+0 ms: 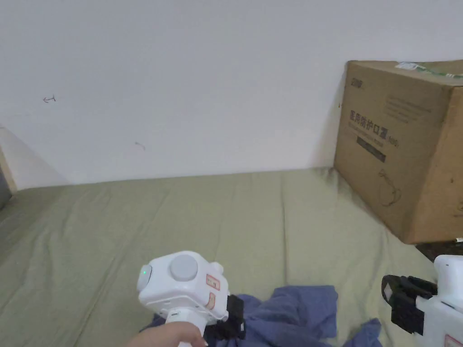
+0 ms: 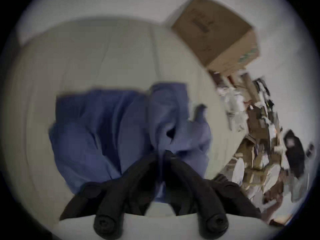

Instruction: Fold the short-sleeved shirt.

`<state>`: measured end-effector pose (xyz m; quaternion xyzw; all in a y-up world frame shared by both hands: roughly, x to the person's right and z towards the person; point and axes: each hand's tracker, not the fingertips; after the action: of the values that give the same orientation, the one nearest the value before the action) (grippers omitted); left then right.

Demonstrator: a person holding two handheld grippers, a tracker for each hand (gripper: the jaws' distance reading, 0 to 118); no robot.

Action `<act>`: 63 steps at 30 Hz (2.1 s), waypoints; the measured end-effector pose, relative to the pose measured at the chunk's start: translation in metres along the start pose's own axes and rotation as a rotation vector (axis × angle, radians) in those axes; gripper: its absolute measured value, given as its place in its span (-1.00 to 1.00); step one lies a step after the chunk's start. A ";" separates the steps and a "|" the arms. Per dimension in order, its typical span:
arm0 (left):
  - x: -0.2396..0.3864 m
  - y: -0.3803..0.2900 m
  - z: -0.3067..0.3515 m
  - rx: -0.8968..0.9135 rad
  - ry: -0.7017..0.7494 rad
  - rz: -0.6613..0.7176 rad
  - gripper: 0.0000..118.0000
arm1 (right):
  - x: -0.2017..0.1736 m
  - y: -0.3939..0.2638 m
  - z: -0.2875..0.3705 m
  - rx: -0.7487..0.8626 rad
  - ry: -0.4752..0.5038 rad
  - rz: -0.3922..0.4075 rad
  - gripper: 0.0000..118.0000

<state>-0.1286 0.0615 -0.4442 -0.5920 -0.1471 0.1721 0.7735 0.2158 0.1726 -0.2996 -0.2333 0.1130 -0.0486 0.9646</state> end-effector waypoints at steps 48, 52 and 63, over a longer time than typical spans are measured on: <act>-0.126 0.029 0.051 0.277 0.270 -0.030 0.46 | -0.054 0.009 -0.029 0.288 -0.022 0.064 -1.00; -0.154 0.045 0.001 0.229 0.265 0.007 0.96 | -0.044 0.001 -0.047 0.216 -0.036 0.048 -1.00; -0.139 -0.011 -0.019 0.330 0.325 -0.379 -0.21 | -0.017 -0.014 -0.101 0.030 0.035 -0.001 -1.00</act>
<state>-0.2443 -0.0194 -0.4414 -0.4402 -0.0995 -0.0509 0.8909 0.1744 0.1188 -0.3771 -0.2177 0.1291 -0.0551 0.9659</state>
